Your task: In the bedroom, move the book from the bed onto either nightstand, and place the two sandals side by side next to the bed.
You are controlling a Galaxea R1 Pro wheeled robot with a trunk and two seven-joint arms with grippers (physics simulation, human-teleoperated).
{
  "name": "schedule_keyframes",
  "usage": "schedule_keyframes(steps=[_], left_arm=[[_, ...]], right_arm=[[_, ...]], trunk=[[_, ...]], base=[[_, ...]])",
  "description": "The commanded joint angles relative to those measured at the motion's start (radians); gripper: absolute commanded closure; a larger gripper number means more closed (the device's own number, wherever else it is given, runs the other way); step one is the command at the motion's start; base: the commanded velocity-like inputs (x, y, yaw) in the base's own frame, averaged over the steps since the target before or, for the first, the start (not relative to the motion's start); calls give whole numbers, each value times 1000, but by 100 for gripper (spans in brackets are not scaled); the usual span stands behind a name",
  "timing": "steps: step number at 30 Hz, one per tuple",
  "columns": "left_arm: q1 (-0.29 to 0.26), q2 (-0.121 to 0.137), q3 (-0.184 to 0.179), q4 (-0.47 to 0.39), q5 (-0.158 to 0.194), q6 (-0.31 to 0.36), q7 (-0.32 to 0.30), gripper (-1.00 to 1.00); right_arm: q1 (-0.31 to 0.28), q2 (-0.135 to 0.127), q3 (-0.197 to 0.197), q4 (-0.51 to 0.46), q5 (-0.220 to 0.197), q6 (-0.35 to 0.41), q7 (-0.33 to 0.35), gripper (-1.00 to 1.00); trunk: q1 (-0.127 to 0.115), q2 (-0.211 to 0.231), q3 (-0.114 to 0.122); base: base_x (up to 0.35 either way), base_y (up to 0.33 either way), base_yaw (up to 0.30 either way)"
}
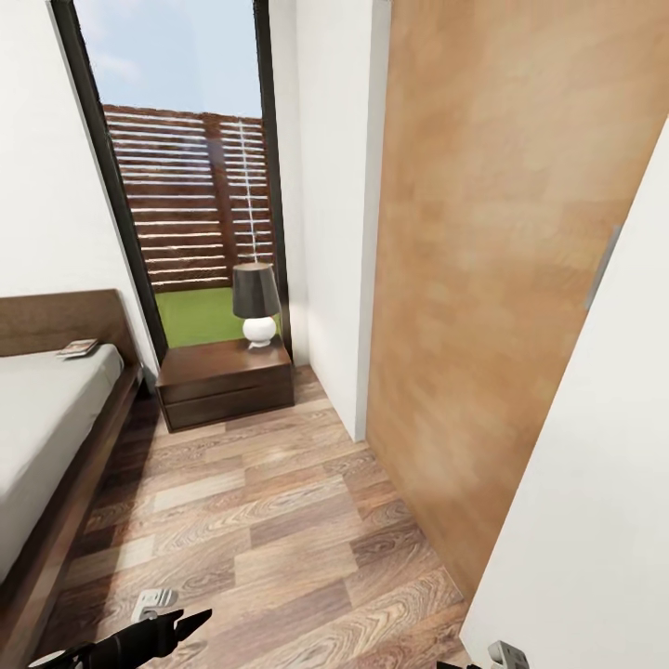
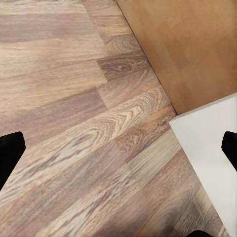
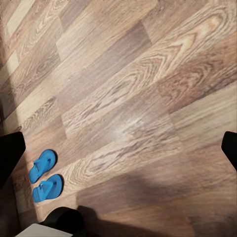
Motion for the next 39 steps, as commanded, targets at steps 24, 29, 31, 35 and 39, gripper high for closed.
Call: schedule_keyframes(steps=[24,29,31,35,39], left_arm=[[-1,0,9,1,-11,-1,-4,-100],[-1,0,9,1,-11,-1,-4,-100],[-1,0,8,1,-11,-1,-4,-100],[-1,0,8,1,-11,-1,-4,-100],[-1,0,8,1,-11,-1,-4,-100]], right_arm=[[-1,0,-8,-2,4,9,6,-100],[-1,0,-8,-2,4,9,6,-100],[-1,0,-9,-2,4,9,6,-100],[-1,0,-9,-2,4,9,6,-100],[-1,0,-9,-2,4,9,6,-100]], trunk=[[-92,168,74],[-111,203,90],[-119,217,96],[-134,245,109],[-150,273,121]], base=[[0,0,0],[0,0,0],[0,0,0],[0,0,0],[0,0,0]])
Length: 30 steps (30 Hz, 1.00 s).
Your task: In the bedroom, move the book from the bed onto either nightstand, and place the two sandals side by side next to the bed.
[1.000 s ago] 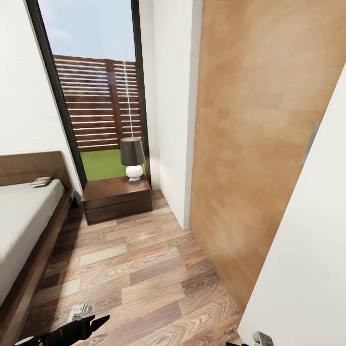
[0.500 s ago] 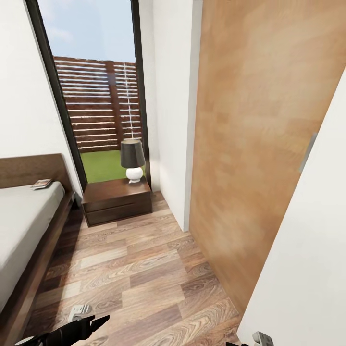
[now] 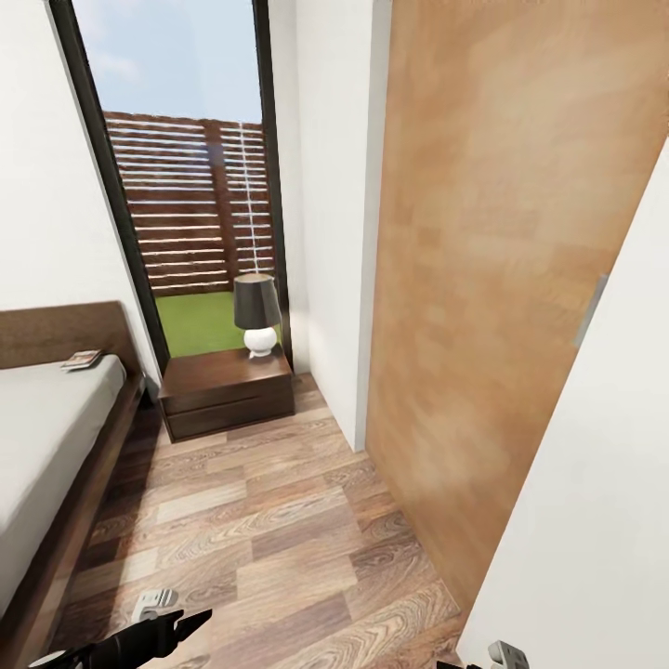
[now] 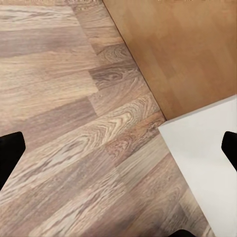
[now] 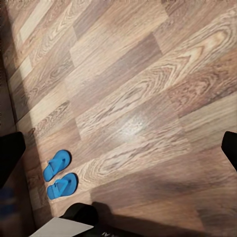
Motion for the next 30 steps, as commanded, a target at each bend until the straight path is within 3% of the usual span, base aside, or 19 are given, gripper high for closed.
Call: schedule_keyframes(steps=[1,14,30], left_arm=[[-1,0,8,0,-10,-2,-4,-100],[-1,0,8,0,-10,-3,-2,-100],[-1,0,10,0,-9,-6,0,-100]], right_arm=[[-1,0,-8,-2,4,9,6,-100],[-1,0,-8,-2,4,9,6,-100],[-1,0,-8,-2,4,9,5,-100]], trunk=[[-4,7,2],[-54,98,43],[-54,98,43]], base=[[0,0,0],[0,0,0],[9,-13,0]])
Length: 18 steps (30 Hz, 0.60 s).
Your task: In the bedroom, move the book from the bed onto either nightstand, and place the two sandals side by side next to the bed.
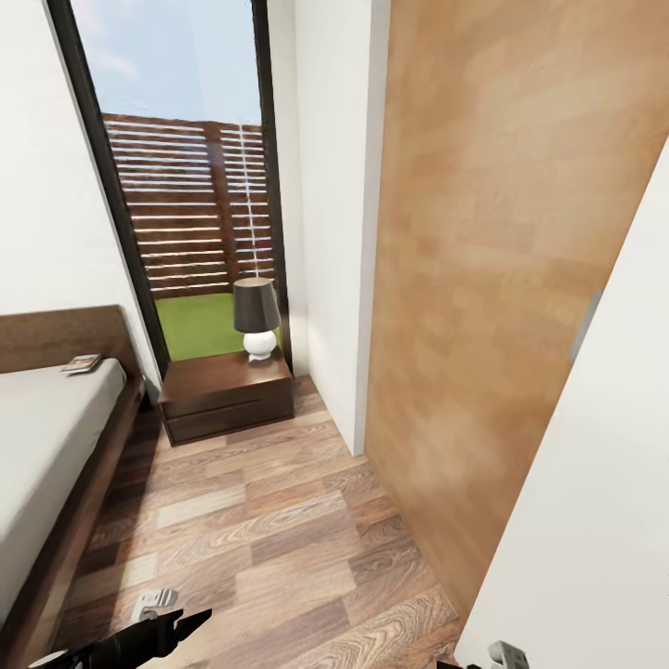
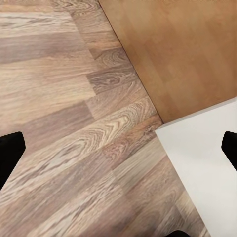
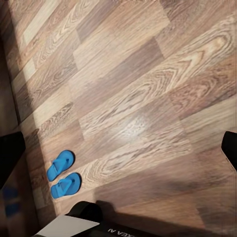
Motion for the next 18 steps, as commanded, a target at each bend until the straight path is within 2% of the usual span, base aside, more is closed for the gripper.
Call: schedule_keyframes(steps=[1,8,18], left_arm=[[-1,0,9,0,-11,-3,-4,-100],[-1,1,10,0,-11,-4,-3,-100],[-1,1,10,0,-11,-4,-3,-100]], right_arm=[[-1,0,-8,-1,3,9,6,-100],[-1,0,-8,-2,3,9,6,-100],[-1,0,-8,-3,3,9,6,-100]], trunk=[[0,-1,-1],[0,-1,-1],[0,-1,-1]], base=[[113,-176,0],[53,-52,0],[249,-1,0]])
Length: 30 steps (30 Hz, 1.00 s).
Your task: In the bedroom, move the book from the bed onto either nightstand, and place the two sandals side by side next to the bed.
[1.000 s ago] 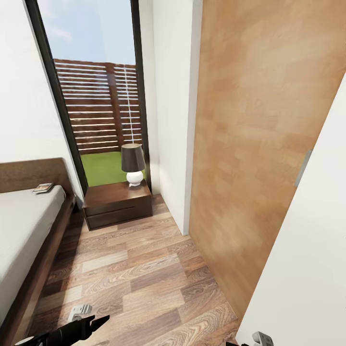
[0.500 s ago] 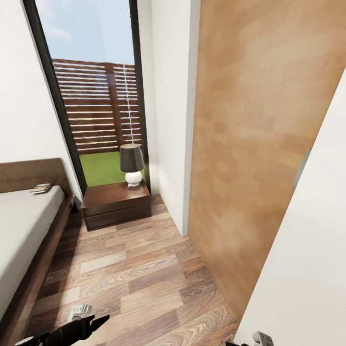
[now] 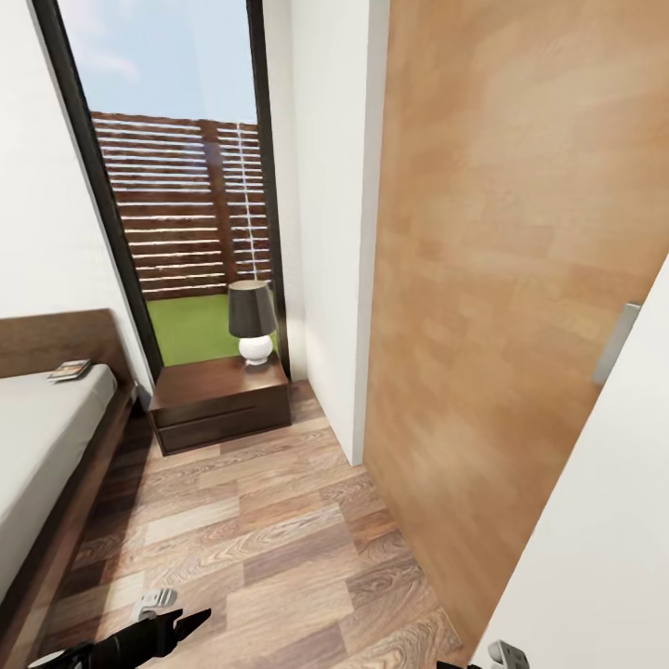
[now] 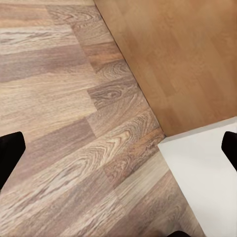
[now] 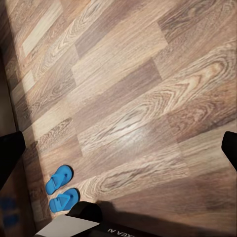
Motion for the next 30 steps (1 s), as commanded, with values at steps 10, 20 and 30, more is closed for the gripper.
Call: schedule_keyframes(steps=[10,20,30], left_arm=[[-1,0,9,0,-10,-3,-4,-100],[-1,0,9,0,-10,-3,-4,-100],[-1,0,9,0,-10,-3,-4,-100]], right_arm=[[-1,0,-10,-8,4,9,4,-100],[-1,0,-11,-13,2,9,4,-100],[-1,0,-10,-13,2,9,5,-100]], trunk=[[0,-1,-1],[0,-1,-1],[0,-1,-1]], base=[[22,0,18],[21,0,183],[280,0,20]])
